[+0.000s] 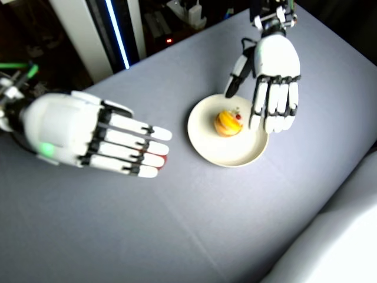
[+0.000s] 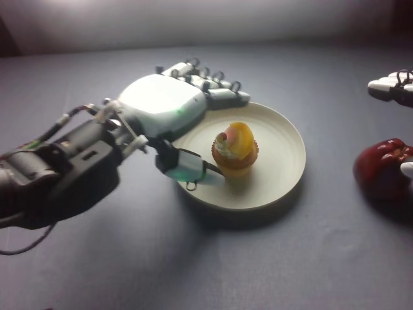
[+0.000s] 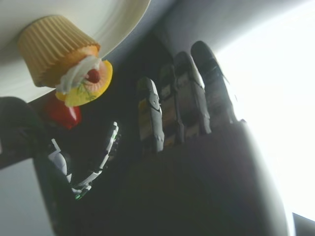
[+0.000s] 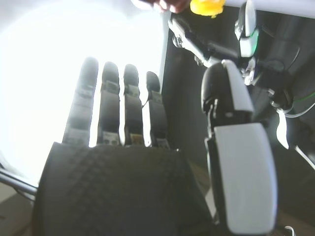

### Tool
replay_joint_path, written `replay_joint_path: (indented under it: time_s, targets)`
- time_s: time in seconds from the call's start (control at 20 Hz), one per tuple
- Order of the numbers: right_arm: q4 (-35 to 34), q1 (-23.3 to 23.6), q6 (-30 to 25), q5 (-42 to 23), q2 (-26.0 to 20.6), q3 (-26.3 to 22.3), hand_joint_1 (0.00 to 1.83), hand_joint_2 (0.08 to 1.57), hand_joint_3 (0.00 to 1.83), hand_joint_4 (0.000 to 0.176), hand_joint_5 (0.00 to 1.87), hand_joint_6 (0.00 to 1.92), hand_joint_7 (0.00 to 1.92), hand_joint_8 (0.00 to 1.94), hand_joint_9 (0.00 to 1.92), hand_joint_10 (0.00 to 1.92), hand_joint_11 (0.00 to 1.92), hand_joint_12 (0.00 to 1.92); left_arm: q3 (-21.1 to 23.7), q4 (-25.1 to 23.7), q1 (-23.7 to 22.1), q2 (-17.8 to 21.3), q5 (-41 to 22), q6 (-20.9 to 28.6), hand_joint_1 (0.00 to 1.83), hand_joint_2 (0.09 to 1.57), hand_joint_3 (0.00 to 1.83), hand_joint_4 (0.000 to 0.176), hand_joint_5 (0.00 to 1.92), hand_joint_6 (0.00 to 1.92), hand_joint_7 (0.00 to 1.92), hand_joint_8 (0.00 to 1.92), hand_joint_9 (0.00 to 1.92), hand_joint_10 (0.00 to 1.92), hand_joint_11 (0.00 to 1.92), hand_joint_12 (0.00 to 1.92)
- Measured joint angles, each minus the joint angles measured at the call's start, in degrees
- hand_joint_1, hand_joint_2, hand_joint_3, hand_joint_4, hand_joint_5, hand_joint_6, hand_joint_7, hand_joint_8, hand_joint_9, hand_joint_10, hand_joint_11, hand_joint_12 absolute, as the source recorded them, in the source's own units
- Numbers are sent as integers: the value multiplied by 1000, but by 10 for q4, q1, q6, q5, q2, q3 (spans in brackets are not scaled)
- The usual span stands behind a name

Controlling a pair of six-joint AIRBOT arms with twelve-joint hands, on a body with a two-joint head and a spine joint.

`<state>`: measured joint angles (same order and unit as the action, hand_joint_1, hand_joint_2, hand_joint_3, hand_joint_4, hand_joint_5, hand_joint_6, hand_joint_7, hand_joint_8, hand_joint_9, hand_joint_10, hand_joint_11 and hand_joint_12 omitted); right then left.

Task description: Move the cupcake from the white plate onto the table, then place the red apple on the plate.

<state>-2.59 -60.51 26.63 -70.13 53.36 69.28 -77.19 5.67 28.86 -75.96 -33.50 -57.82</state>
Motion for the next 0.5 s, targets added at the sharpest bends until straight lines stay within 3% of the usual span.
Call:
replay_joint_path:
  time_s: [0.05,0.15,0.2,0.25,0.3,0.35,0.4,0.45,0.5]
  targets:
    - [0,0,0,1,1,0,804,1226,5,3,205,0,254,1,239,4,41,563,-2,-2,-1,-6,9,0,875,893,2,101,389,7,396,9,337,5,0,813]
    - [-4,0,0,2,1,1,791,1230,0,2,193,0,247,2,239,1,24,608,-7,-3,-2,-13,15,0,868,908,4,80,432,11,453,14,386,15,0,872]
    - [-5,0,0,2,1,1,793,1230,0,0,193,0,257,0,247,1,6,660,-9,-3,-2,-14,16,0,928,937,2,36,530,6,611,13,539,31,16,992]
    - [-5,0,0,2,1,1,790,1229,0,0,194,0,266,3,260,5,17,677,-12,-1,-2,-15,16,0,1013,998,3,0,672,7,920,53,689,42,6,1084]
    - [-4,0,0,2,1,1,786,1226,0,0,198,2,275,6,265,7,19,681,-16,0,-3,-17,17,0,1291,1036,2,0,774,13,1072,637,789,29,24,1099]
    - [-3,0,0,2,1,1,765,1229,1,0,199,2,274,4,261,4,15,682,-16,8,-4,-18,19,0,1276,1070,0,0,982,676,1075,802,931,44,108,1033]
    - [-2,0,-1,2,1,1,768,1225,0,0,211,5,288,8,268,6,15,686,-17,7,-7,-19,18,2,1359,1099,0,0,924,830,1143,846,840,994,213,1040]
    - [-2,0,-2,2,1,1,766,1223,0,0,212,5,289,7,268,5,11,685,-18,8,-10,-21,16,2,1377,1097,1,0,930,878,1143,822,854,1194,291,1040]
    - [-2,0,-2,1,1,1,772,1225,0,0,220,7,299,10,279,9,28,692,-18,5,-10,-21,15,2,1373,1084,0,0,984,881,1124,714,933,1184,455,1040]
